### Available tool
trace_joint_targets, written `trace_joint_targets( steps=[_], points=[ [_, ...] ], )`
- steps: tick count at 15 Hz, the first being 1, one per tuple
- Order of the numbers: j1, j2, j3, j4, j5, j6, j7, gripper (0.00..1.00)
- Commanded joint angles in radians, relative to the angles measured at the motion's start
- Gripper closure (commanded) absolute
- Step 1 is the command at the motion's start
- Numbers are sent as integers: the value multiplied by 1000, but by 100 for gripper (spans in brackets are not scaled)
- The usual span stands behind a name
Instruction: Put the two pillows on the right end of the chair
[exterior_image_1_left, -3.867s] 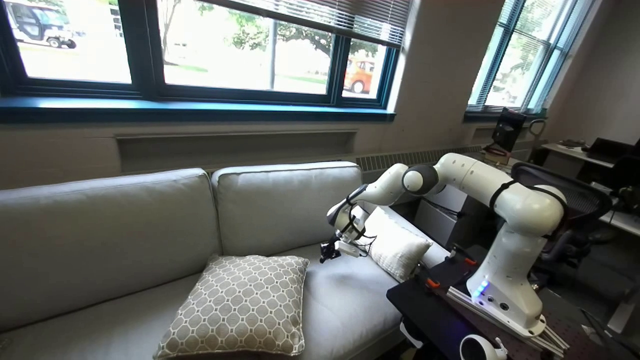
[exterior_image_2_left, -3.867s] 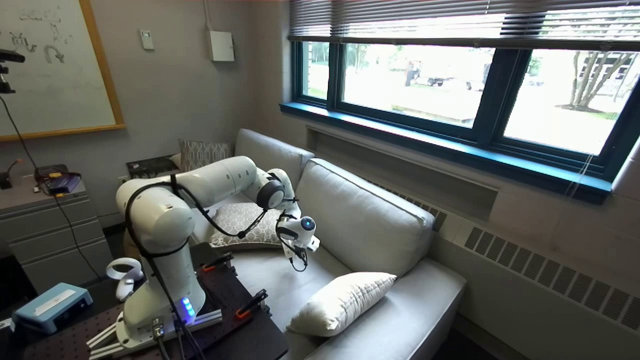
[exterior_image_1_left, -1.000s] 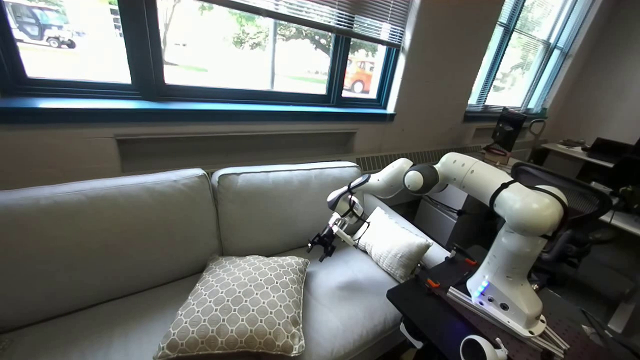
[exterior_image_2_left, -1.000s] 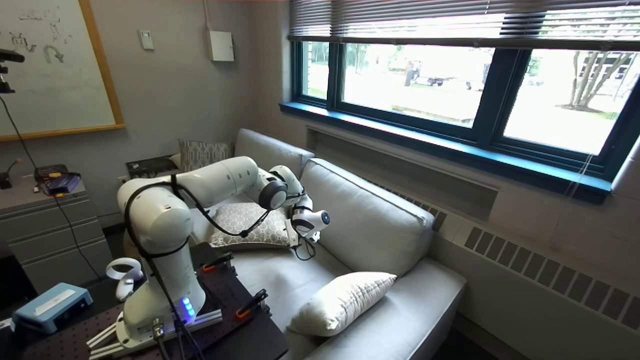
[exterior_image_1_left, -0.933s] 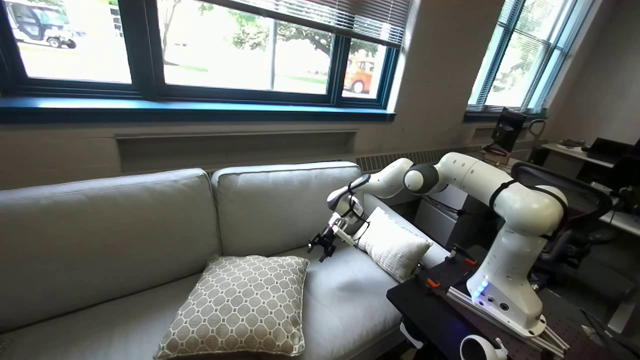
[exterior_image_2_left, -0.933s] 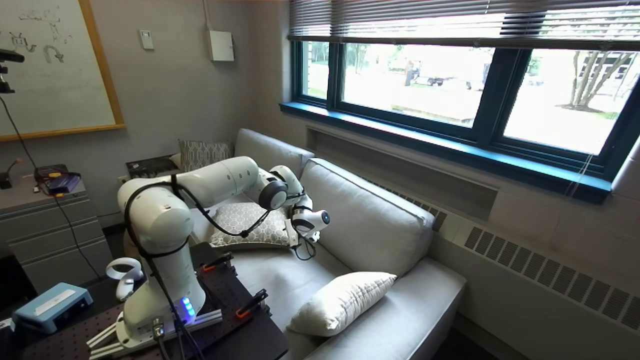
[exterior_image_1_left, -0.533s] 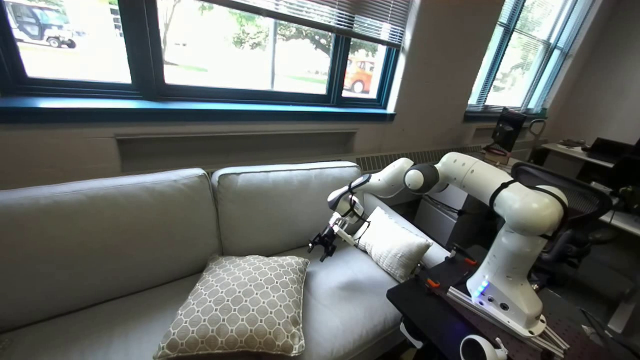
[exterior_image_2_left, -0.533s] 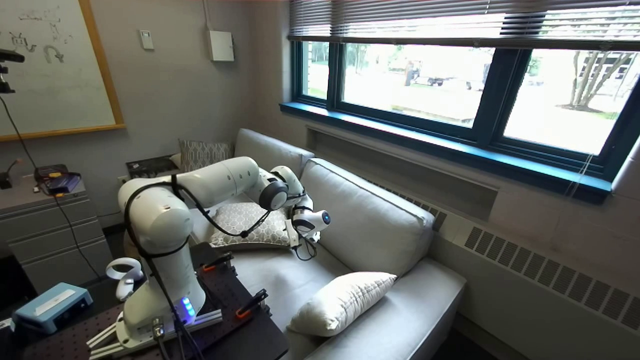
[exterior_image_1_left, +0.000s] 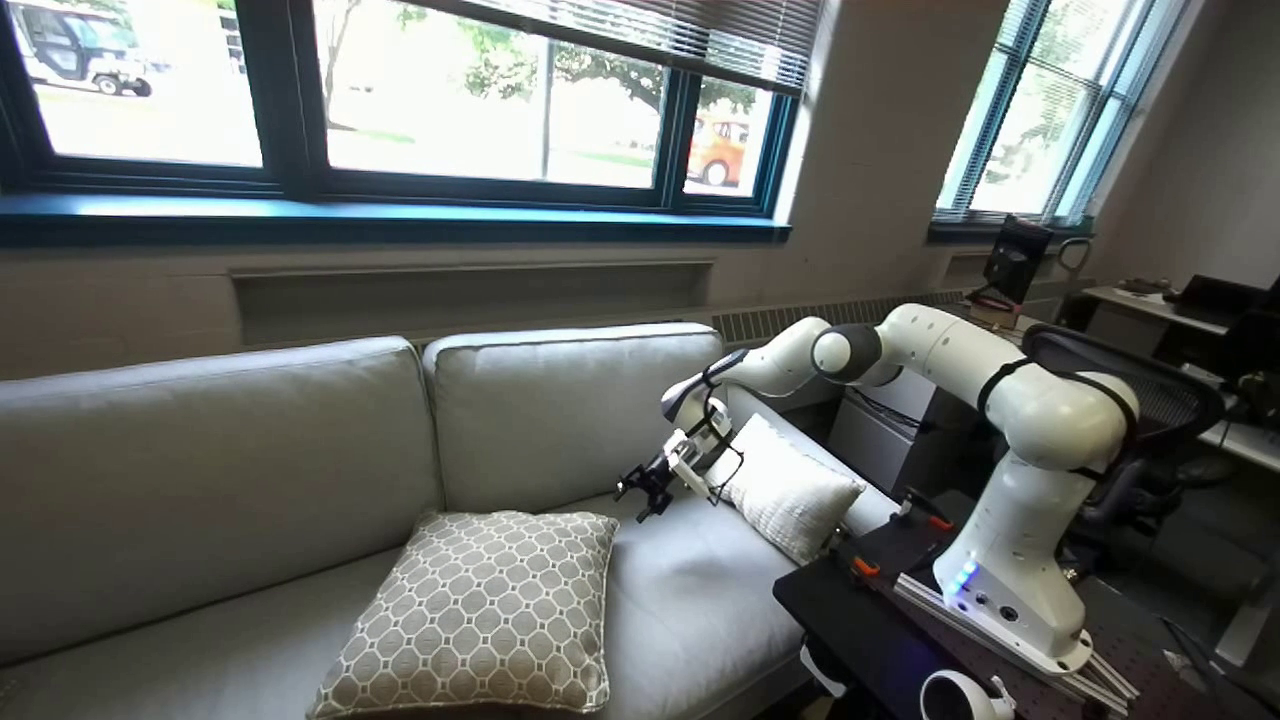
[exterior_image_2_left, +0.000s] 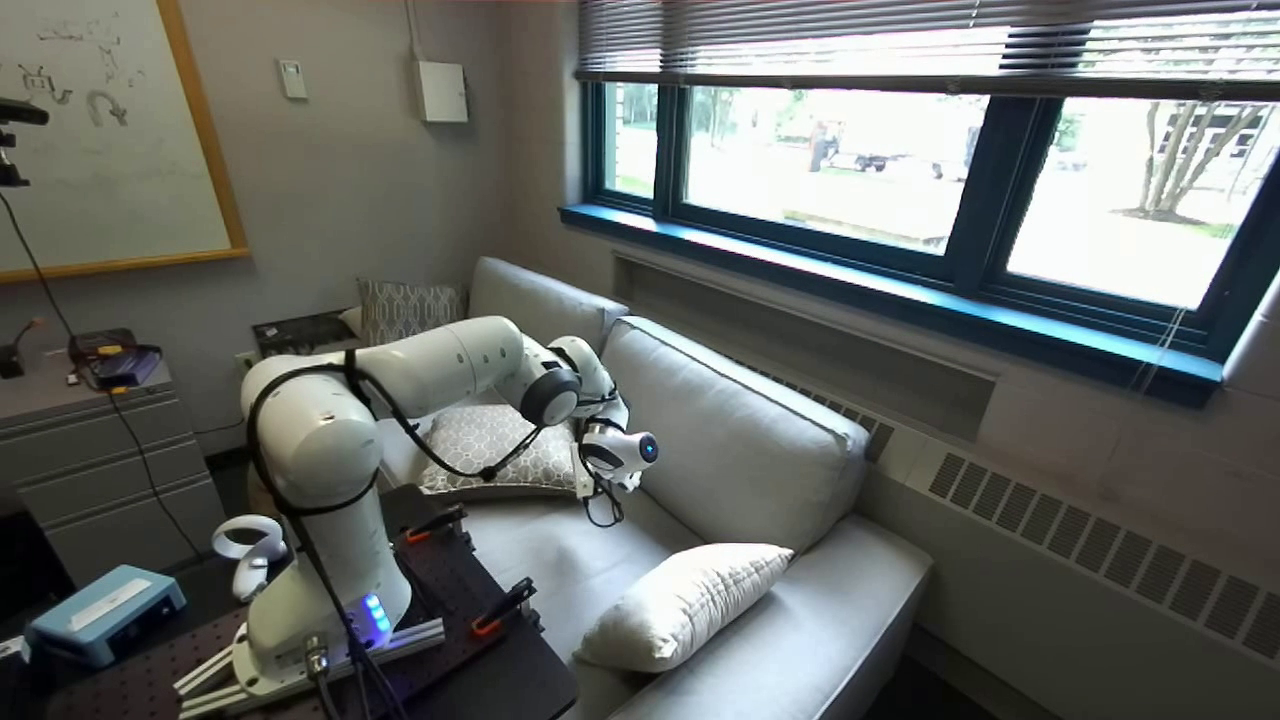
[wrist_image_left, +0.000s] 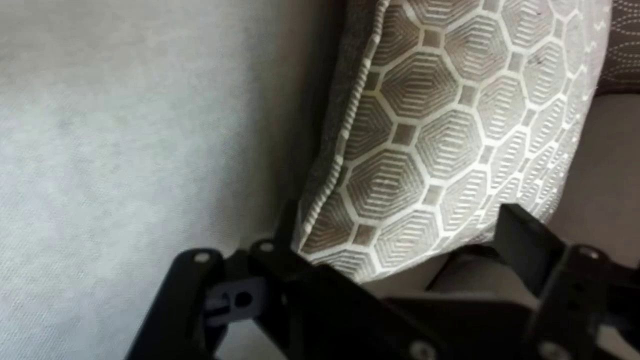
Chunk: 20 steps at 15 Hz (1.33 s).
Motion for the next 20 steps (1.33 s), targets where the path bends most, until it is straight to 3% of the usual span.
trace_joint_targets(
  steps=[1, 5, 9, 10, 11, 12, 13, 14, 15, 16, 17, 20],
  points=[
    [61, 0, -13, 3, 141, -27, -17, 0],
    [145, 0, -85, 1, 273, -54, 31, 0],
    [217, 1, -150, 1, 329, -83, 95, 0],
    [173, 1, -87, -9, 251, -53, 121, 0],
    [176, 1, -84, -8, 243, -59, 136, 0],
    [226, 1, -149, 4, 317, -104, 136, 0],
    [231, 1, -149, 5, 323, -110, 146, 0],
    [189, 1, -85, -5, 252, -64, 166, 0],
    [198, 1, -88, -4, 247, -48, 183, 0],
    [255, 1, -157, 7, 323, -72, 188, 0],
    [225, 0, -99, -5, 237, -11, 241, 0],
    [266, 1, -113, -10, 165, 52, 380, 0]
  ],
)
